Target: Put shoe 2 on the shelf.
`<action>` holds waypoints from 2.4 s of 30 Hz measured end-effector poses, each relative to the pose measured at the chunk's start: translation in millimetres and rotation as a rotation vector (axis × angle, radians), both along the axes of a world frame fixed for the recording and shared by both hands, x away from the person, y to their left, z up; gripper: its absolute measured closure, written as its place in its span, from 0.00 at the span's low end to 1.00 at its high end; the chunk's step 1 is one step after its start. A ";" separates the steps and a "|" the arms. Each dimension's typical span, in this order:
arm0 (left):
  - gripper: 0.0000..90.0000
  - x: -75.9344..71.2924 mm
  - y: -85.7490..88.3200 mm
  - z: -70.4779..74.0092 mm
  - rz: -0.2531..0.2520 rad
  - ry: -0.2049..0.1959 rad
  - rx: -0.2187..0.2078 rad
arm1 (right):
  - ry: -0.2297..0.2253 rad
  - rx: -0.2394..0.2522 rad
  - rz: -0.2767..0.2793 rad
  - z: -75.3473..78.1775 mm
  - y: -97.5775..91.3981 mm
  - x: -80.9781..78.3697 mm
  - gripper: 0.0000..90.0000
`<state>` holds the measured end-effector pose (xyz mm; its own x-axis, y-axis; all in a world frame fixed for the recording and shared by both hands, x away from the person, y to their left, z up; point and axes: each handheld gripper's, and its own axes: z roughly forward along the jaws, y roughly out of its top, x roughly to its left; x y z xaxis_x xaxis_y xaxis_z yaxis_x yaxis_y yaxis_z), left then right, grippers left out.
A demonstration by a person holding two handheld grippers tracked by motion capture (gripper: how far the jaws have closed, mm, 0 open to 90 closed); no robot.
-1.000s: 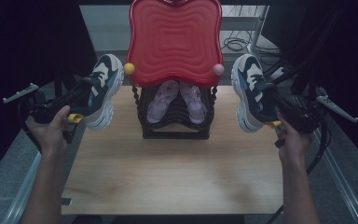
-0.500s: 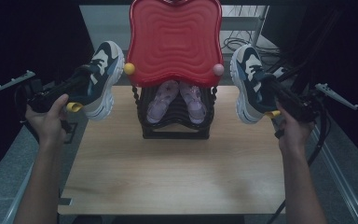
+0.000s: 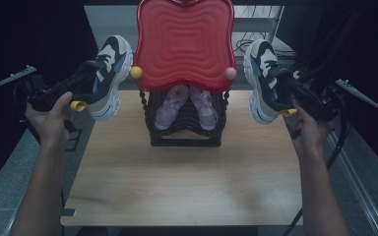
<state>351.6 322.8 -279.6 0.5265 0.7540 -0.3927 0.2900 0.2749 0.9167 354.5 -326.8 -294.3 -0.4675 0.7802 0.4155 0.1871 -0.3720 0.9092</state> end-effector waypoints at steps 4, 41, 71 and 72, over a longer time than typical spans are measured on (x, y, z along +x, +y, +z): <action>0.77 1.3 -2.7 6.9 0.000 -0.008 0.004 | -0.011 0.012 0.005 11.1 2.2 2.5 0.79; 0.77 36.8 -74.1 85.1 -0.074 -0.061 0.002 | -0.079 -0.052 0.133 102.2 86.2 24.8 0.79; 0.77 68.2 -122.2 90.8 -0.052 -0.053 0.026 | -0.023 -0.030 0.145 110.7 138.2 64.2 0.79; 0.77 68.5 -123.6 90.7 -0.049 -0.054 0.028 | -0.021 -0.033 0.141 110.5 138.9 64.9 0.79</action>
<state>420.1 199.2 -189.0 0.5834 0.7370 -0.3412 0.2520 0.2351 0.9387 419.5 -187.9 -183.8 -0.5814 0.7193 0.3801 0.2166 -0.3135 0.9245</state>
